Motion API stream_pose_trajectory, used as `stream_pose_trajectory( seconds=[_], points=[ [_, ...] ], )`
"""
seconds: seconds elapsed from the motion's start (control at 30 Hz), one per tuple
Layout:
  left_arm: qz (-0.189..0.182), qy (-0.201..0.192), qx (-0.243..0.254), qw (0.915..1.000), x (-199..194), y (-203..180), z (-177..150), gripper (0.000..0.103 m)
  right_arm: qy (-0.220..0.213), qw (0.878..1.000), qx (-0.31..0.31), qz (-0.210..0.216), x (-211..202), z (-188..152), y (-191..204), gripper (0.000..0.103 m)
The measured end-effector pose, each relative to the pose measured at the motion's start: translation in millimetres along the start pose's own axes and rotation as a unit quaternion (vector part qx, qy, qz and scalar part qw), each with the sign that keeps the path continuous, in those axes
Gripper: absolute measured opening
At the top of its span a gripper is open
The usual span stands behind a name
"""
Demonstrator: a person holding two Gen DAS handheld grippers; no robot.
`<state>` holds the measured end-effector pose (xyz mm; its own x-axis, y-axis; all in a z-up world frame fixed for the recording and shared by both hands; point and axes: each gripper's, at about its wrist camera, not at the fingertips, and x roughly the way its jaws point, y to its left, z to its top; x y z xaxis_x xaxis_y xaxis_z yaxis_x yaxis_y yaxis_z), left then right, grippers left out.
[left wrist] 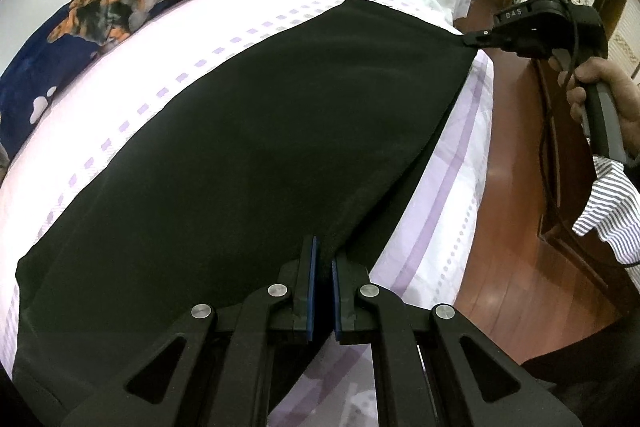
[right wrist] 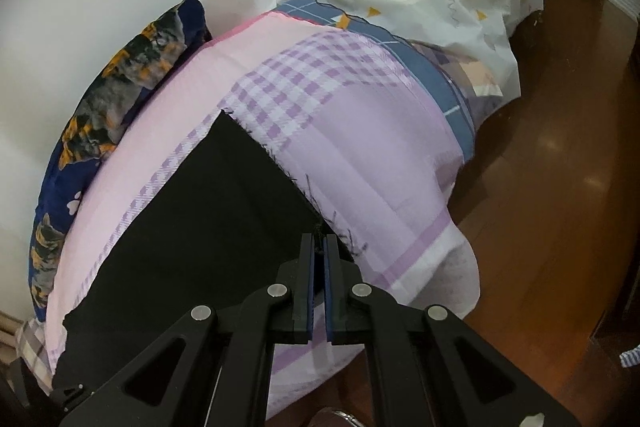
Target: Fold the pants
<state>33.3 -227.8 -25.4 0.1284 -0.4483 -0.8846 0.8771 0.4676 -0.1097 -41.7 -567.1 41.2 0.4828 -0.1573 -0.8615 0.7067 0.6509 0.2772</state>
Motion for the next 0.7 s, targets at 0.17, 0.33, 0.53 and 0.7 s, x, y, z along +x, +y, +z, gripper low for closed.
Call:
stream_pose_trajectory(
  seconds=[0.17,0.33,0.53,0.7],
  points=[
    [-0.004,-0.004,-0.014,0.9999,3,0,0,0.011,0.014,1.0,0.008,-0.01,12,-6,-3,0.006],
    [-0.04,0.0,-0.05,0.998,2,7,3,0.034,0.013,0.999,-0.014,-0.034,7,-5,11,0.045],
    [-0.055,-0.05,-0.109,0.9913,-38,40,-3,0.051,-0.036,0.996,-0.071,-0.043,-22,6,49,0.045],
    [0.021,-0.089,-0.208,0.9739,-70,106,-36,0.052,-0.003,0.988,-0.146,0.055,-14,-2,122,0.045]
  ],
)
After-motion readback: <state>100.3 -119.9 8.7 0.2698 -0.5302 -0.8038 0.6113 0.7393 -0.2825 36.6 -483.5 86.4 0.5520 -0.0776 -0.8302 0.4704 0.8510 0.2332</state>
